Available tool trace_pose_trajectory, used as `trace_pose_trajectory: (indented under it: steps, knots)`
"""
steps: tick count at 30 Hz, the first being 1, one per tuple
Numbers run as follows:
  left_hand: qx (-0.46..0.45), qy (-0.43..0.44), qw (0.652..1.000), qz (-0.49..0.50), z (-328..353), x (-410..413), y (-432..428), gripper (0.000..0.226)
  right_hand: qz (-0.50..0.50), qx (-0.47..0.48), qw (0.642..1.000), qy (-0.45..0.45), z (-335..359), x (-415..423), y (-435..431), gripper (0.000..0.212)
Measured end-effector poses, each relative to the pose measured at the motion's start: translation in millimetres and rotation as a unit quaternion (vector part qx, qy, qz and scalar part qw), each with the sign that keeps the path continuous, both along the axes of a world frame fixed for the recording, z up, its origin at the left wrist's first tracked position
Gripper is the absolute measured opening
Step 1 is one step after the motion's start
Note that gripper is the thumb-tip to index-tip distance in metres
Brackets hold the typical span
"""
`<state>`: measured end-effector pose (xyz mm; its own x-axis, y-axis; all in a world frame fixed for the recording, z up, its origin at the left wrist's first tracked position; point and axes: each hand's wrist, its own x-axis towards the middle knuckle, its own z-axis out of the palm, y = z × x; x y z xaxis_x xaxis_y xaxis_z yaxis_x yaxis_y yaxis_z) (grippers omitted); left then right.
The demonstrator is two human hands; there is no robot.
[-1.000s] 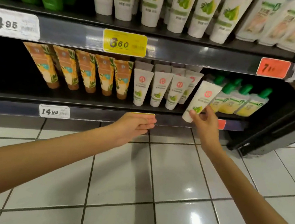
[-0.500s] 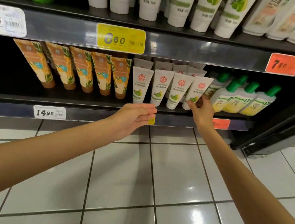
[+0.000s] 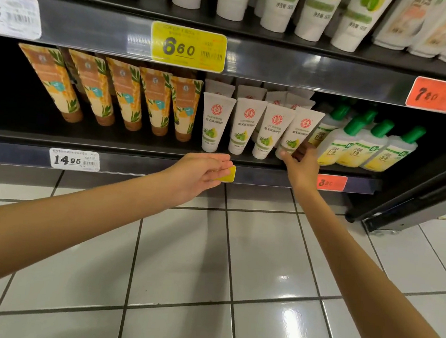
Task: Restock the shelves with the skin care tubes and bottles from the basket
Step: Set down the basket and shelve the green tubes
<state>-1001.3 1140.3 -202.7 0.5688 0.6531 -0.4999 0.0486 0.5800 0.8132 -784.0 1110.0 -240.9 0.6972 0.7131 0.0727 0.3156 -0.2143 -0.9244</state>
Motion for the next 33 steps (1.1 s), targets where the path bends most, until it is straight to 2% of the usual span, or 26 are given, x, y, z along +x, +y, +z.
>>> trace_pose_trajectory:
  steps: [2,5,8,15,26,30,33]
  knots:
    - [-0.001,0.004,1.0,0.006,1,-3,1,0.035,-0.042,0.023,0.999,0.003,-6,-10,-7,0.046]
    - [-0.002,0.01,1.0,0.013,1,-6,1,0.035,-0.096,0.045,0.993,-0.052,-19,-33,-16,0.039]
    - [-0.009,0.014,1.0,0.016,-1,-8,0,0.036,-0.078,0.032,0.994,-0.074,-26,-50,-11,0.032]
    - [-0.015,0.014,0.999,0.026,0,-11,0,0.036,-0.127,0.008,0.99,-0.064,-20,-64,15,0.042]
    - [-0.02,0.023,0.999,0.037,2,-19,5,0.038,-0.116,0.0,0.99,-0.077,-20,-67,19,0.035]
    - [-0.012,0.029,0.998,0.045,3,-22,8,0.038,-0.179,0.08,0.979,-0.05,-15,-57,10,0.04]
    - [-0.005,0.034,0.998,0.05,4,-26,8,0.037,-0.19,0.039,0.978,-0.077,-11,-38,12,0.054]
